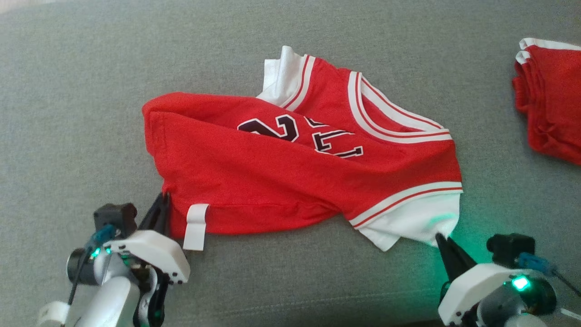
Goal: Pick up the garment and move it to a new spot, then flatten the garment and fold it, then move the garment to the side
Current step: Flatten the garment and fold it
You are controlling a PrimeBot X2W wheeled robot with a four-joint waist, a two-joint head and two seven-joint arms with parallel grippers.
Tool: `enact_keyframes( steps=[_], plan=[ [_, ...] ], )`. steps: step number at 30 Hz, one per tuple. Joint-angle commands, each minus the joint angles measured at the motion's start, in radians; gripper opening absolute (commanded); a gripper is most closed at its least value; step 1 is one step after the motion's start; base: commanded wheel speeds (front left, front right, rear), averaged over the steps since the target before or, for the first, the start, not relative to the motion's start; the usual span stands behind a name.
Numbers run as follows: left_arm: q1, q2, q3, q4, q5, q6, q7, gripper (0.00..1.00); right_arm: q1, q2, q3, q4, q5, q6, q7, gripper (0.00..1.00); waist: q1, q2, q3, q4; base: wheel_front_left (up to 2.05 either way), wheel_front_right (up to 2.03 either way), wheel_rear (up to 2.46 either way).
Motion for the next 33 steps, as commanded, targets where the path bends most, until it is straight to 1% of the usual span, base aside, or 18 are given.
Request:
enact_keyframes(
  steps=[1, 3, 6, 7, 12, 18, 22, 25, 28, 33],
  plan=[
    [-0.008, 0.018, 0.047, -0.061, -0.007, 0.007, -0.038, 0.00, -0.029, -0.020, 0.028, -0.061, 0.023, 0.004, -0.037, 0.00, 0.0000, 0.0000, -0.008, -0.001, 0.00, 0.00, 0.00],
    [-0.001, 0.023, 0.058, -0.109, -0.002, 0.018, -0.067, 0.00, -0.032, -0.031, 0.017, -0.112, 0.035, 0.004, -0.073, 0.00, 0.0000, 0.0000, -0.019, -0.001, 0.00, 0.00, 0.00],
    [0.011, 0.038, 0.075, -0.218, 0.013, 0.041, -0.098, 0.00, -0.043, -0.051, -0.007, -0.204, 0.049, 0.004, -0.115, 0.00, 0.0000, 0.0000, -0.040, 0.001, 0.00, 0.00, 0.00],
    [0.011, 0.038, 0.075, -0.218, 0.013, 0.041, -0.098, 0.00, -0.043, -0.051, -0.007, -0.204, 0.049, 0.004, -0.115, 0.00, 0.0000, 0.0000, -0.040, 0.001, 0.00, 0.00, 0.00],
    [0.015, 0.080, 0.098, -0.447, 0.055, 0.080, -0.107, 0.00, -0.090, -0.092, -0.048, -0.376, 0.061, 0.004, -0.143, 0.00, 0.0000, 0.0000, -0.084, 0.005, 0.00, 0.00, 0.00],
    [-0.041, 0.138, 0.147, -0.706, 0.104, 0.112, -0.085, 0.00, -0.196, -0.157, -0.112, -0.562, 0.064, 0.004, -0.122, 0.00, 0.0000, 0.0000, -0.142, 0.008, 0.00, 0.00, 0.00],
    [-0.118, 0.184, 0.192, -0.834, 0.135, 0.125, -0.047, 0.00, -0.287, -0.202, -0.153, -0.661, 0.069, 0.004, -0.078, 0.00, 0.0000, 0.0000, -0.178, 0.006, 0.00, 0.00, 0.00],
    [-0.173, 0.209, 0.206, -0.886, 0.144, 0.122, -0.006, 0.00, -0.358, -0.218, -0.169, -0.694, 0.105, 0.004, -0.042, 0.00, 0.0000, 0.0000, -0.196, 0.001, 0.00, 0.00, 0.00],
    [-0.217, 0.214, 0.205, -0.896, 0.135, 0.116, 0.026, 0.00, -0.415, -0.221, -0.180, -0.693, 0.139, 0.004, -0.009, 0.00, 0.0000, 0.0000, -0.203, 0.001, 0.00, 0.00, 0.00],
    [-0.279, 0.189, 0.184, -0.812, 0.081, 0.091, 0.044, 0.00, -0.488, -0.208, -0.173, -0.630, 0.199, 0.004, 0.023, 0.00, 0.0000, 0.0000, -0.192, 0.001, 0.00, 0.00, 0.00]
  ],
)
